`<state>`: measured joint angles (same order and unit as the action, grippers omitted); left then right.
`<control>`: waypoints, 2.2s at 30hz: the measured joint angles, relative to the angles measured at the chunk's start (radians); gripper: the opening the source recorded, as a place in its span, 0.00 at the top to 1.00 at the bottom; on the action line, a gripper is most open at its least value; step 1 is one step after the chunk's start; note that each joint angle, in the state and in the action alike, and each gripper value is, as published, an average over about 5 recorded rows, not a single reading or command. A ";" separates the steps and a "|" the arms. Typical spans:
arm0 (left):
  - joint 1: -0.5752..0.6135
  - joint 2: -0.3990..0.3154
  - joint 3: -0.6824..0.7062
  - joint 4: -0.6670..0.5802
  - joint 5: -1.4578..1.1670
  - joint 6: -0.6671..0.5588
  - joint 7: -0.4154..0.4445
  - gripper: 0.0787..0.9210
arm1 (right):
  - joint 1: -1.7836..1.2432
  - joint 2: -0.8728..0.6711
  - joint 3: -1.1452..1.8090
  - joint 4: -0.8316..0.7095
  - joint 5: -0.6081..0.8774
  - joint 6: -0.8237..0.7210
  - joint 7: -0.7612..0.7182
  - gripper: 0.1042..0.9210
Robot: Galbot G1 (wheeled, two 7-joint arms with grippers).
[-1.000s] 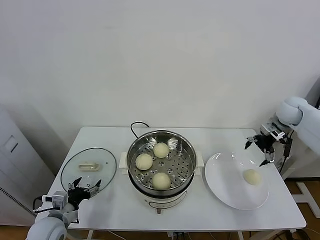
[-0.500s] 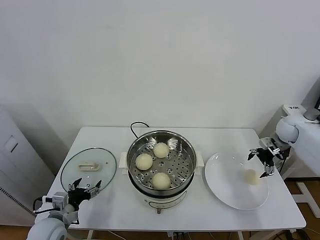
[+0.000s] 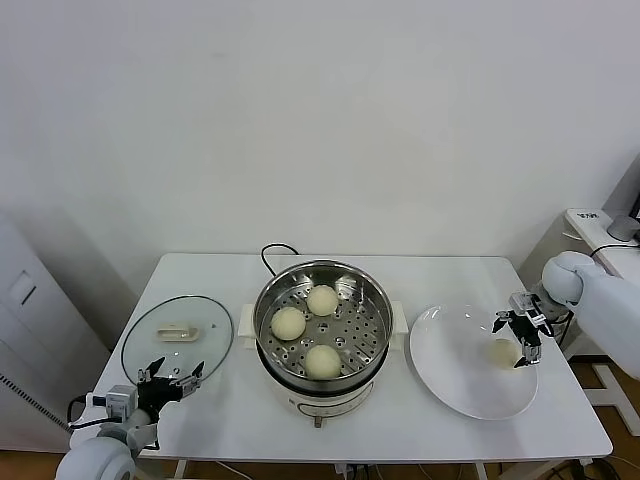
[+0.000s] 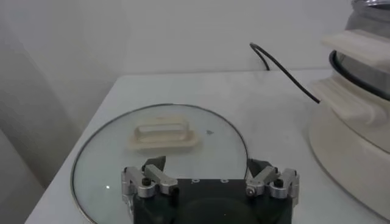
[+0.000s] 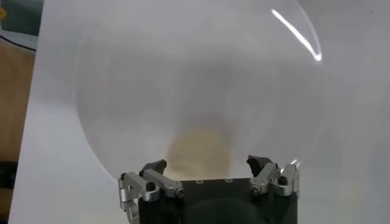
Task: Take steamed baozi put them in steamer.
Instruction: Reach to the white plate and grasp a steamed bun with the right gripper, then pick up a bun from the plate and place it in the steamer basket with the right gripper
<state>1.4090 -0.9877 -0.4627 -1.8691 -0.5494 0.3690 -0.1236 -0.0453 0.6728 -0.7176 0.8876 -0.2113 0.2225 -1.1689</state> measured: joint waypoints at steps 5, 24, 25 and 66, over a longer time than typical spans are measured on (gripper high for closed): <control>0.003 -0.001 -0.001 0.000 0.002 0.000 0.000 0.12 | -0.019 0.011 0.022 -0.010 -0.018 -0.003 0.004 0.26; 0.006 -0.008 -0.003 -0.013 0.010 0.010 -0.004 0.12 | 0.157 -0.088 -0.183 0.133 0.189 -0.120 -0.016 0.49; 0.007 -0.009 -0.003 -0.015 0.011 0.011 -0.004 0.12 | 0.194 -0.097 -0.221 0.153 0.219 -0.135 -0.014 0.49; 0.014 -0.008 0.000 -0.019 0.027 0.001 -0.003 0.12 | 0.940 0.273 -0.937 0.608 1.111 -0.701 0.300 0.48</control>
<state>1.4233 -0.9959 -0.4630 -1.8882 -0.5225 0.3704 -0.1264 0.8945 0.9453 -1.6546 1.4959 0.9002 -0.4785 -0.8684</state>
